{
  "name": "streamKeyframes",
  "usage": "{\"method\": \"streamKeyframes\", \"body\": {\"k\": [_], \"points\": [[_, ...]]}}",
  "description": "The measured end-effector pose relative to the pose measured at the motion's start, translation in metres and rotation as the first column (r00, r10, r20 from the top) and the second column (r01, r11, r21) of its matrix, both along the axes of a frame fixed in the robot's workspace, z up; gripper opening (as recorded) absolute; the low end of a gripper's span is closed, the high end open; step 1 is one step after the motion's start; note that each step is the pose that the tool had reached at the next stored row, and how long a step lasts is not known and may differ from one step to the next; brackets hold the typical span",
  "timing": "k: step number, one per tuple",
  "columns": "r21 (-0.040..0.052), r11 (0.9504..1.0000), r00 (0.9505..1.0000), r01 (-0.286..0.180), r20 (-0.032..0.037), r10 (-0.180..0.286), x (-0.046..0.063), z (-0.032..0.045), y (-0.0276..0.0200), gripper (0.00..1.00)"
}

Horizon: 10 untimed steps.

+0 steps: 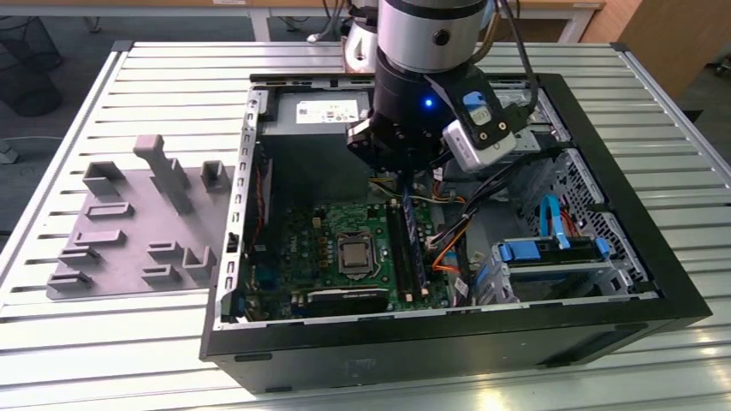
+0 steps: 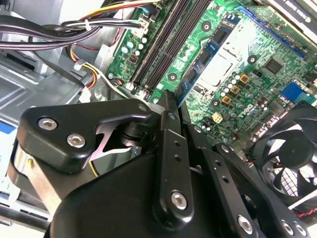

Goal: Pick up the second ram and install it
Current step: 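Insert the second ram into the second slot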

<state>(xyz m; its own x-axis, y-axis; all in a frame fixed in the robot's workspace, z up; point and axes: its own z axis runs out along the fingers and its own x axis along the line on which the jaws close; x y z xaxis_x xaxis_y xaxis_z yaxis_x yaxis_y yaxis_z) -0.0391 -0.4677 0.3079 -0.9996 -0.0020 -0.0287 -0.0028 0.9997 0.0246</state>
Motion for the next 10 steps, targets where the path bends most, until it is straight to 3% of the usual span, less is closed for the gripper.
{"method": "streamKeyframes", "body": {"k": [2, 5, 10], "points": [[0.0, 1.0, 1.0, 0.001, -0.0055, -0.001, 0.0, -0.0013, -0.0004, 0.14], [0.0, 1.0, 0.9997, 0.003, -0.0246, -0.003, 0.0, -0.0025, -0.0005, 0.14], [-0.0001, 1.0, 0.9997, 0.003, -0.0253, -0.003, 0.0, -0.0079, -0.0005, 0.14]]}}
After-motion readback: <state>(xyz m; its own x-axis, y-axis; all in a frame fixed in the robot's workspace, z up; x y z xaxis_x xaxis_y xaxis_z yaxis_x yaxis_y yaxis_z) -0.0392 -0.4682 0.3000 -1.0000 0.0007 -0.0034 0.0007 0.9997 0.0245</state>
